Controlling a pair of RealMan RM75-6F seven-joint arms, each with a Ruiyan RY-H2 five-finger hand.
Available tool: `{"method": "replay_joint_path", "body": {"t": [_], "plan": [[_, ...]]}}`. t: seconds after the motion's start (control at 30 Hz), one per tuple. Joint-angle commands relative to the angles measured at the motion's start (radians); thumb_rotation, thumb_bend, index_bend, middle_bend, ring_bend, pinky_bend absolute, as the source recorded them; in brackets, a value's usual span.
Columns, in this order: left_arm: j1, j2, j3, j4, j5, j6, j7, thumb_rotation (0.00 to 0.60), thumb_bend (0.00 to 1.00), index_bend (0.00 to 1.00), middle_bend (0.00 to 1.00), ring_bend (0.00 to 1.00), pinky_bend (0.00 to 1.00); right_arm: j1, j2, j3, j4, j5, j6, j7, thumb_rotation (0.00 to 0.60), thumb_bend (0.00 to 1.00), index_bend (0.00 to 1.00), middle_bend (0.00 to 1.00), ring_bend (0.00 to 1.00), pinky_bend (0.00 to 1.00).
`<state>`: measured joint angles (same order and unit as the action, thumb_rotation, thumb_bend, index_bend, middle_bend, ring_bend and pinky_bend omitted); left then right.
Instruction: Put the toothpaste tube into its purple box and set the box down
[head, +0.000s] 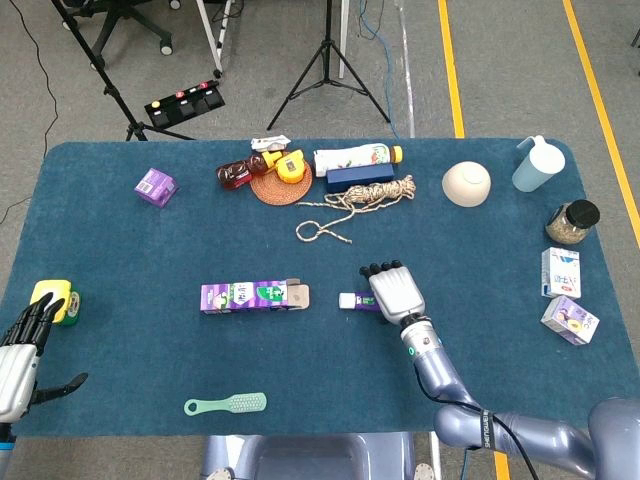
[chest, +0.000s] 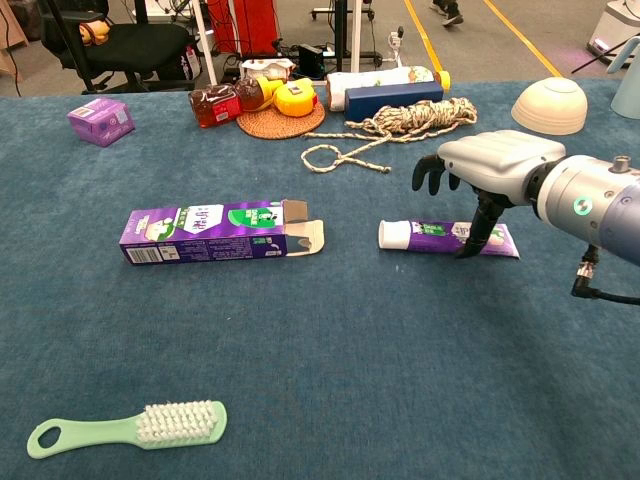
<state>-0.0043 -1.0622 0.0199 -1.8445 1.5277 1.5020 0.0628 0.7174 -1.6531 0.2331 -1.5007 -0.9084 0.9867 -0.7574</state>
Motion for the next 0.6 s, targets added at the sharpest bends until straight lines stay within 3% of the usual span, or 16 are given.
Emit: {"method": "replay_joint_path", "body": {"t": [0.03, 0.6], "plan": [[-0.003, -0.002, -0.003, -0.001, -0.007, -0.005, 0.005, 0.6, 0.06, 0.0, 0.0, 0.0, 0.16, 0.007, -0.011, -0.007, 0.029, -0.013, -0.009, 0.042, 0.6, 0.04, 0.27, 0.32, 0.33, 0.29], [-0.007, -0.003, -0.005, -0.006, -0.019, -0.012, 0.009, 0.6, 0.06, 0.0, 0.0, 0.0, 0.16, 0.038, -0.031, -0.039, 0.103, 0.006, -0.041, 0.096, 0.6, 0.15, 0.31, 0.34, 0.35, 0.43]]}}
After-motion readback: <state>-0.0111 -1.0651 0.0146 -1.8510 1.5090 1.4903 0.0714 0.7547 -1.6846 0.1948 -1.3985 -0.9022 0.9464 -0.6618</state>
